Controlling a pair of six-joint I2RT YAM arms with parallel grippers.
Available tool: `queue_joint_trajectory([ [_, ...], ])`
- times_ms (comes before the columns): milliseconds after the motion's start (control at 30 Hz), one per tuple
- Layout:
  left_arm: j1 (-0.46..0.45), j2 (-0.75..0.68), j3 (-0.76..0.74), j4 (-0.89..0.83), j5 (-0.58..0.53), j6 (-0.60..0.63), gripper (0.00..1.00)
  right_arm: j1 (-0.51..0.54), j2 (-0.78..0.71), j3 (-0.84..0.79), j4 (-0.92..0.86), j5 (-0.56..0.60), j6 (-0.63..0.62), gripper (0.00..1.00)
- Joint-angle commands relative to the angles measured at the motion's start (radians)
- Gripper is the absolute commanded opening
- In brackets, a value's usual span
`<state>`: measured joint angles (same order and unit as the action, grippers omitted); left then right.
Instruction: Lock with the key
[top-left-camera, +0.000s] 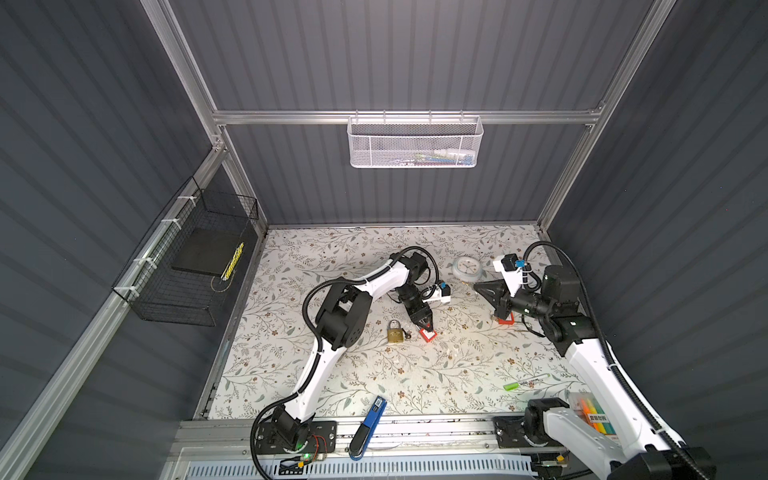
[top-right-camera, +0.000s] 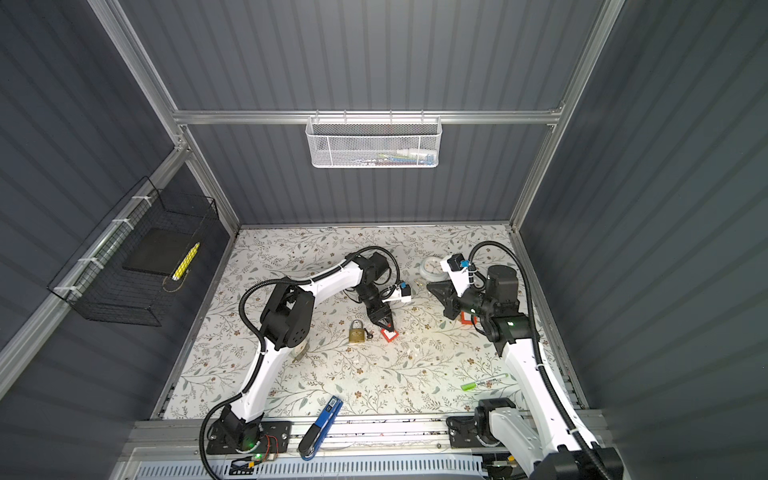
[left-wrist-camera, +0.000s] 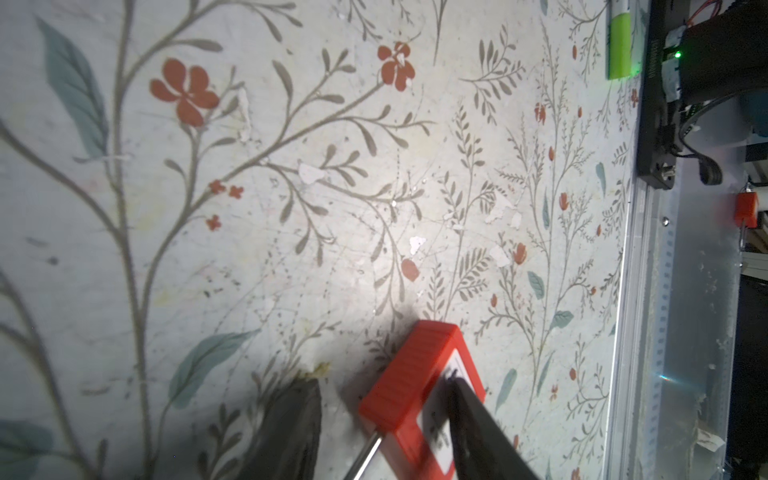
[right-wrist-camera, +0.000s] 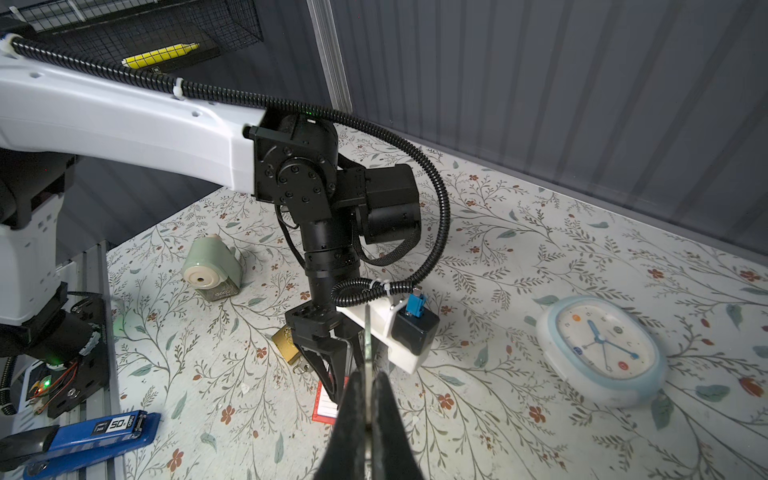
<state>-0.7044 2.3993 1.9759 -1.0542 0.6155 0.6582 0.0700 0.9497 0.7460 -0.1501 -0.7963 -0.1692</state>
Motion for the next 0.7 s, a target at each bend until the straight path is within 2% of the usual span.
queue_joint_trajectory([
  [0, -0.003, -0.049, -0.015, 0.083, -0.040, -0.019, 0.55, -0.004, -0.016, -0.005, -0.014, -0.007, -0.008, 0.00],
  [267, -0.008, -0.140, -0.102, 0.210, -0.085, -0.075, 0.63, -0.009, -0.024, -0.016, -0.004, 0.001, 0.004, 0.00],
  [567, -0.053, -0.280, -0.270, 0.361, -0.236, -0.150, 0.72, -0.035, -0.028, -0.039, 0.019, 0.005, 0.010, 0.00],
  [667, -0.085, -0.315, -0.322, 0.404, -0.317, -0.156, 0.75, -0.055, -0.032, -0.041, 0.018, 0.000, 0.010, 0.00],
])
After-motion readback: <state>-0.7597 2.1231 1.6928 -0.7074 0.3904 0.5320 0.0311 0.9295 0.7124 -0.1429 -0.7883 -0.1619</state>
